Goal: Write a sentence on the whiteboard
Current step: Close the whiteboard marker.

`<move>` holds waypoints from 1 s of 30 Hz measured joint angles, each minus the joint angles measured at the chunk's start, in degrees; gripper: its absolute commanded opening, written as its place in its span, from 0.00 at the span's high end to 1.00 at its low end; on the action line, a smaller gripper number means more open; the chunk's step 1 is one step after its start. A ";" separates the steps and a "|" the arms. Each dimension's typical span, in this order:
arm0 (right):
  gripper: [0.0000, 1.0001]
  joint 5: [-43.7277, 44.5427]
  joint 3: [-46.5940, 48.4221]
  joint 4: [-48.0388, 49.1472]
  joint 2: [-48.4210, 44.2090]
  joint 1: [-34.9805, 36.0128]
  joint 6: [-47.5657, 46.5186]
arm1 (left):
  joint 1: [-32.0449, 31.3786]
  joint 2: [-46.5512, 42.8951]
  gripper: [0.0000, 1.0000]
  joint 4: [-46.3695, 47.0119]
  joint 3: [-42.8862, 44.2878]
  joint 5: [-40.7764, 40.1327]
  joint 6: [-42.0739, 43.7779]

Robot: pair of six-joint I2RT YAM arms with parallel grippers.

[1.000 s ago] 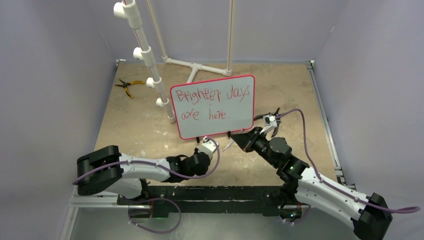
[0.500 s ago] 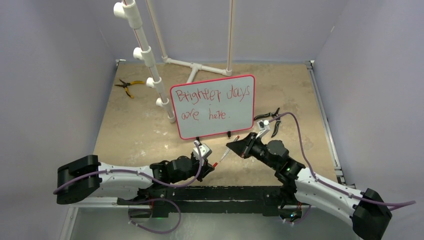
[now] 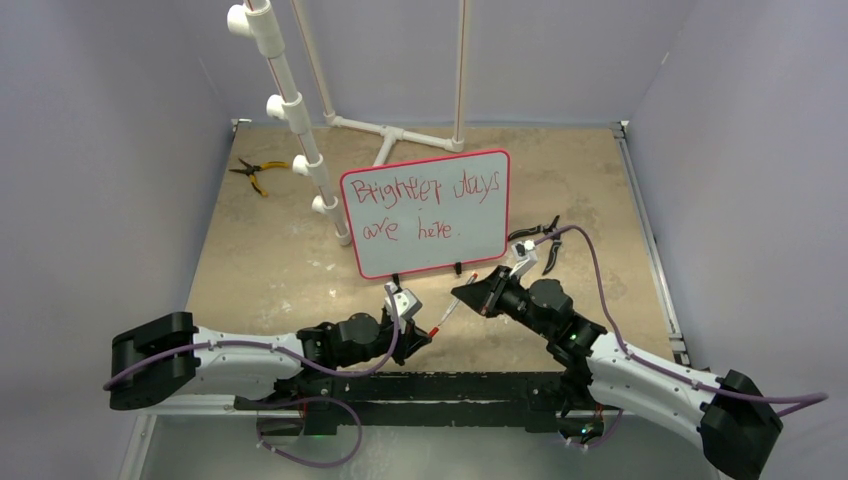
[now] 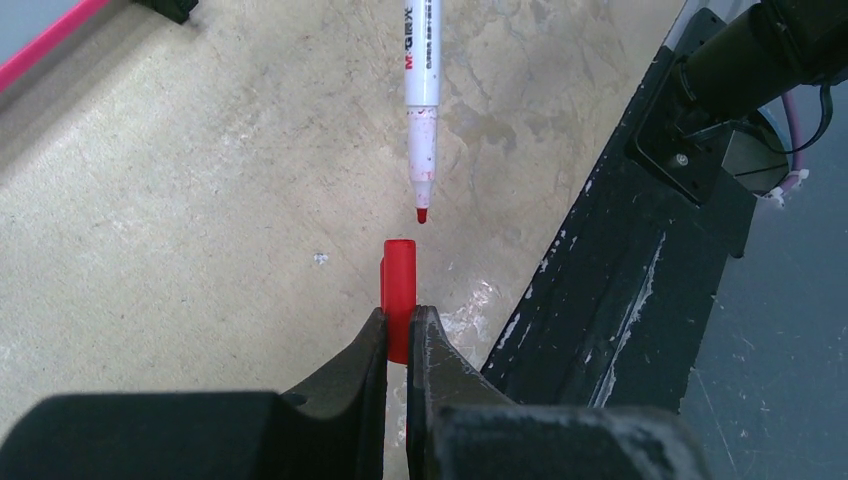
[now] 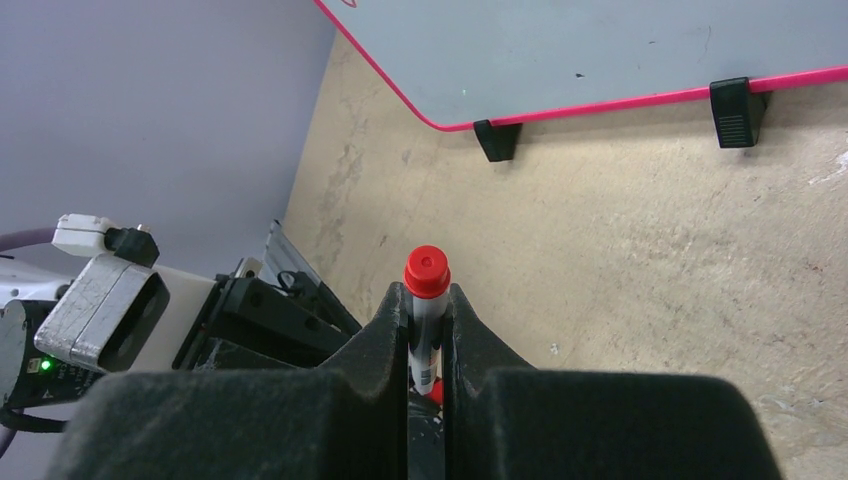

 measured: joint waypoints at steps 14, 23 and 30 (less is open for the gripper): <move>1.00 0.42 0.00 -0.09 0.52 0.00 0.63 | -0.59 -1.51 1.00 0.96 -0.15 -0.02 -0.02; 1.00 0.42 0.00 -0.17 0.48 0.00 0.85 | -0.63 -2.12 1.00 0.98 -0.20 -0.42 -0.02; 1.00 0.42 -0.02 -0.59 0.48 0.00 0.83 | -0.63 -3.26 1.00 0.85 -1.09 -1.44 -0.04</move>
